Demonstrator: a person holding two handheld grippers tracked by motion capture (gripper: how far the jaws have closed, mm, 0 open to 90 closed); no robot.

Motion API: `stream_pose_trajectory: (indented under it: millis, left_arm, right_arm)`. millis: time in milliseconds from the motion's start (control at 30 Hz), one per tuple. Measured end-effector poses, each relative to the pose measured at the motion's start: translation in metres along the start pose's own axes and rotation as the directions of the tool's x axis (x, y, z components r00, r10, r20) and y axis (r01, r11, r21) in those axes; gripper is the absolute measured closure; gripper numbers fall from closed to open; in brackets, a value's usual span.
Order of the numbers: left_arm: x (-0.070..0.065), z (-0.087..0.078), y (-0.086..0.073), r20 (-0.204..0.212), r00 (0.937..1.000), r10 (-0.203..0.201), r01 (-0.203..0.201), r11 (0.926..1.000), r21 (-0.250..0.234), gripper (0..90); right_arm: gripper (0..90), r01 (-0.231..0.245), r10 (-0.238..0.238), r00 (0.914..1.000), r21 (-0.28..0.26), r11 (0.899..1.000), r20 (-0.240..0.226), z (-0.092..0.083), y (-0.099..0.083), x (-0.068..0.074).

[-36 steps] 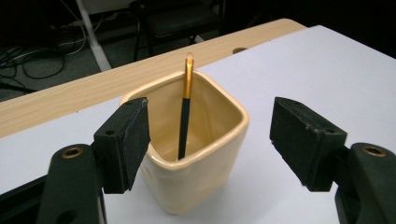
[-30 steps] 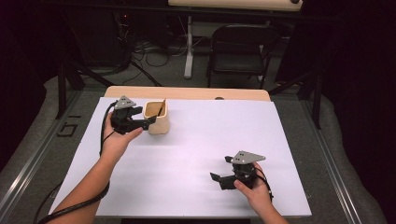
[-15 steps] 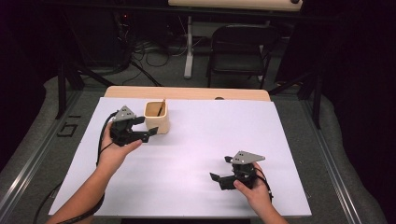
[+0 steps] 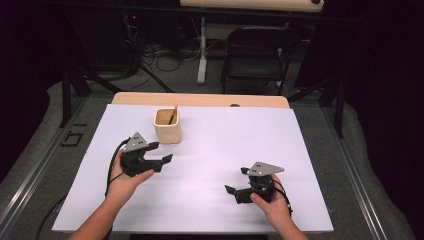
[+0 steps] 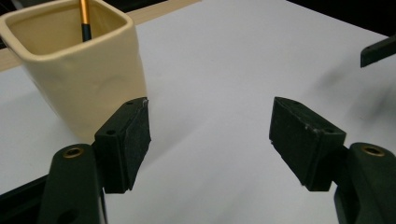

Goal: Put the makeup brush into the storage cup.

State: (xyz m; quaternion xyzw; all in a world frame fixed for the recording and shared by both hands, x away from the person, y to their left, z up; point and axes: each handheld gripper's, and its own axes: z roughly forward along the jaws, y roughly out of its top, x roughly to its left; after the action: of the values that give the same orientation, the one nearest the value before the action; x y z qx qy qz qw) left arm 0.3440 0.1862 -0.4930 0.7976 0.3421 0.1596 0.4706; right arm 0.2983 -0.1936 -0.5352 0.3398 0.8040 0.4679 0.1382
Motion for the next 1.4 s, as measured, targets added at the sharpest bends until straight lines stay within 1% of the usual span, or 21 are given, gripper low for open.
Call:
stream_pose_trajectory:
  millis: [167,233,267,400,433,600,667,733,833,900,1067,1200,1267,1300,1400]
  left_arm:
    - [-0.008,-0.004,-0.011,0.009,1.0,-0.001,0.001,1.0,-0.003,29.4]
    - [-0.01,-0.005,-0.014,0.015,0.9999,0.008,-0.008,1.0,0.004,29.4]
    - [-0.012,-0.005,-0.016,0.016,0.9999,0.005,-0.005,1.0,0.003,29.4]
    - [-0.016,-0.006,-0.02,0.027,0.9996,0.007,-0.007,1.0,0.004,29.4]
    - [-0.017,-0.006,-0.021,0.029,0.9995,0.012,-0.013,0.9999,0.01,29.4]
    - [-0.023,-0.005,-0.025,0.04,0.9991,0.013,-0.013,0.9999,0.0,29.9]
    - [-0.027,-0.005,-0.027,0.045,0.9988,0.019,-0.019,0.9998,0.001,30.1]
    - [-0.029,-0.004,-0.029,0.052,0.998,0.036,-0.036,0.9994,0.003,30.2]
    - [-0.034,-0.002,-0.032,0.055,0.9973,0.049,-0.05,0.9987,0.009,30.2]
    - [-0.037,-0.002,-0.033,0.064,0.9962,0.059,-0.06,0.9982,0.004,30.2]
    - [-0.04,-0.001,-0.037,0.062,0.9948,0.082,-0.082,0.9966,0.006,30.4]
    - [-0.041,-0.001,-0.04,0.065,0.995,0.076,-0.077,0.997,0.008,30.5]
    - [-0.041,-0.002,-0.041,0.064,0.9949,0.077,-0.078,0.9969,0.007,30.5]
    - [-0.041,-0.002,-0.041,0.063,0.9949,0.078,-0.079,0.9968,0.008,30.5]
    - [-0.04,-0.004,-0.043,0.061,0.9952,0.077,-0.077,0.997,0.008,30.5]
  right_arm:
    - [13.5,0.0,0.0,1.0,-0.001,1.0,-0.001,0.001,0.0,0.0]
    - [13.5,0.003,-0.003,1.0,-0.001,1.0,-0.002,0.001,0.0,0.0]
    - [13.6,0.004,-0.004,1.0,-0.001,1.0,-0.002,0.001,0.0,0.0]
    - [13.6,0.003,-0.003,1.0,-0.001,1.0,-0.004,0.001,0.0,0.0]
    - [13.6,0.004,-0.004,1.0,0.001,1.0,-0.003,0.001,-0.001,0.0]
    - [13.6,0.005,-0.005,1.0,0.003,1.0,-0.006,0.002,-0.001,0.001]
    - [13.9,0.005,-0.005,1.0,0.004,1.0,-0.006,0.002,-0.001,0.001]
    - [14.1,0.009,-0.009,0.9999,0.004,1.0,-0.005,0.002,-0.001,0.001]
    - [14.1,0.015,-0.015,0.9998,0.002,1.0,-0.009,0.002,-0.001,0.002]
    - [14.1,0.017,-0.017,0.9998,0.002,1.0,-0.011,0.002,-0.002,0.002]
    - [14.1,0.019,-0.018,0.9997,0.003,1.0,-0.017,0.002,-0.002,0.002]
    - [14.2,0.02,-0.019,0.9996,0.009,1.0,-0.018,0.002,-0.003,0.002]
    - [14.2,0.025,-0.025,0.9997,0.014,1.0,-0.009,0.002,-0.003,0.002]
    - [14.1,0.024,-0.024,0.9996,0.007,1.0,-0.017,0.002,-0.003,0.002]
    - [14.1,0.025,-0.025,0.9995,0.003,1.0,-0.016,0.001,-0.003,0.001]
